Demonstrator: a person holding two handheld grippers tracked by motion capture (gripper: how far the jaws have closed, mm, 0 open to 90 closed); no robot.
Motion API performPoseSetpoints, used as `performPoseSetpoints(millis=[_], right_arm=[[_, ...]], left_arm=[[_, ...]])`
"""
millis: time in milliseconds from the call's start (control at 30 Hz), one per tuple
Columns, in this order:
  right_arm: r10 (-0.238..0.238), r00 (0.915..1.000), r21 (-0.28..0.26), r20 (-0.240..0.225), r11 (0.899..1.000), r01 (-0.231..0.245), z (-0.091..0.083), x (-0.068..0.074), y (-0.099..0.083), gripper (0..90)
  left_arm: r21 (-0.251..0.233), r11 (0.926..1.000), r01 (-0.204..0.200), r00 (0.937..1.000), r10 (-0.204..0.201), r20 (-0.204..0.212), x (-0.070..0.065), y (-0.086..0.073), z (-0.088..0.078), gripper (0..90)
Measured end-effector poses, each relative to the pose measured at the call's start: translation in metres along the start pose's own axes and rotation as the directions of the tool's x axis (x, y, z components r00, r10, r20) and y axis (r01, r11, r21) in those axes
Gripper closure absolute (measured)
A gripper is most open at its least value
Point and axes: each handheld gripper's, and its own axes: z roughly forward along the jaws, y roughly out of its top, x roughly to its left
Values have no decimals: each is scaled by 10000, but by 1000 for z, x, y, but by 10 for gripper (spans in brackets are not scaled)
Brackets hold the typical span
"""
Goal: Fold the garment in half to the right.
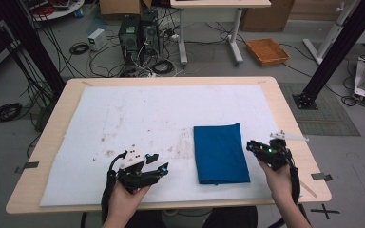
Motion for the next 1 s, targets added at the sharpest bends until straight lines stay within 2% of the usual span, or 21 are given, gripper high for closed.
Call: performPoseSetpoints(millis=[167, 233, 333, 400, 467, 533, 600, 733, 833, 900, 1000], right_arm=[[-9, 9981, -44, 612, 10000, 12, 32, -3, 28, 743], [-12, 9949, -39, 1008, 10000, 16, 43, -6, 34, 722], [183, 9933, 10, 1139, 9998, -186, 58, -10, 38, 721], [220, 9930, 136, 1160, 9996, -238, 68, -13, 38, 747], [117, 9934, 318, 1143, 9994, -154, 76, -14, 37, 832], [-56, 9919, 401, 1270, 9992, 5, 79, -15, 36, 893], [-73, 9912, 253, 1325, 9997, 40, 79, -17, 36, 896], [-404, 9864, 401, 1593, 9986, 345, 79, -19, 36, 896], [-470, 9839, 461, 1726, 9982, 396, 80, -19, 34, 892], [-581, 9806, 500, 1873, 9975, 495, 80, -20, 33, 844], [-468, 9820, 275, 1832, 9987, 425, 74, -21, 32, 750]], left_arm=[[-94, 9999, 37, 9999, -39, -133, 4, -1, -2, 481], [-129, 9999, 64, 9998, -66, -169, 7, -1, -3, 481], [-155, 9998, 117, 9997, -120, -235, 10, -2, -5, 479], [-159, 9998, 147, 9995, -152, -262, 11, -2, -5, 478], [-146, 9997, 183, 9994, -187, -275, 13, -3, -6, 478], [-164, 9996, 232, 9993, -237, -305, 14, -4, -7, 478], [-148, 9996, 249, 9992, -254, -324, 15, -5, -7, 478], [-149, 9995, 290, 9990, -295, -338, 16, -5, -7, 478], [-211, 9994, 290, 9989, -297, -354, 17, -4, -7, 478], [-269, 9993, 267, 9988, -277, -392, 19, -3, -8, 478], [-385, 9989, 255, 9985, -273, -474, 25, 0, -10, 478]])
